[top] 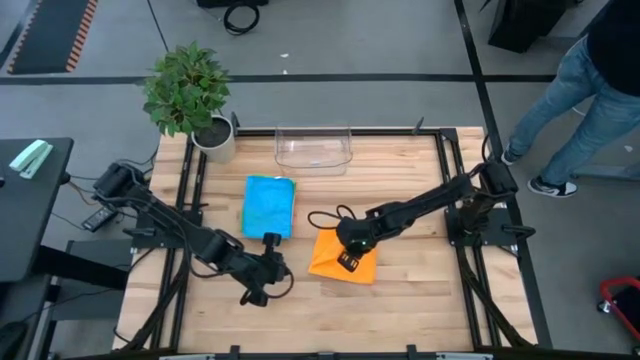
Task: Fold microfiber towels
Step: Stack the folded orange microfiber cloth on top of the folded blue microfiber cloth
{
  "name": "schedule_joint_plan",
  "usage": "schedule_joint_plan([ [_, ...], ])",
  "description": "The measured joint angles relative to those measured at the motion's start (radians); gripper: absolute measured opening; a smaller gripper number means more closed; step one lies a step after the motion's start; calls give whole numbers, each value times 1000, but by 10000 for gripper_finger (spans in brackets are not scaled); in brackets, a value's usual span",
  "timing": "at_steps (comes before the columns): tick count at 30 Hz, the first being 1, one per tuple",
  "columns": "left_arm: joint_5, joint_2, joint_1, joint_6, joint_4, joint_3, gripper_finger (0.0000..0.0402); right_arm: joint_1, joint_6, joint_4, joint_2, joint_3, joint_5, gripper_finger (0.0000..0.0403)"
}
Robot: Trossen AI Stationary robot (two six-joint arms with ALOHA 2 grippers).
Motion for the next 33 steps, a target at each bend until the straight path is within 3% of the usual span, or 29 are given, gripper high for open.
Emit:
schedule_joint_plan([
  [8,0,-6,7,3,4,0,5,-127,-9,255,0,-10,65,1],
  [13,21,-2,11,6,30,0,20,-179,1,166,-6,37,58,1],
  [18,109,101,12,308,129,-8,33,-54,-15,-11,-72,48,35,0],
  [23,104,237,30,591,237,-7,71,145,52,-94,-114,46,167,7],
  [28,44,329,67,671,347,-6,137,313,16,-104,-118,46,284,43],
  [33,24,365,120,661,388,-5,195,403,38,-121,-119,46,373,91],
])
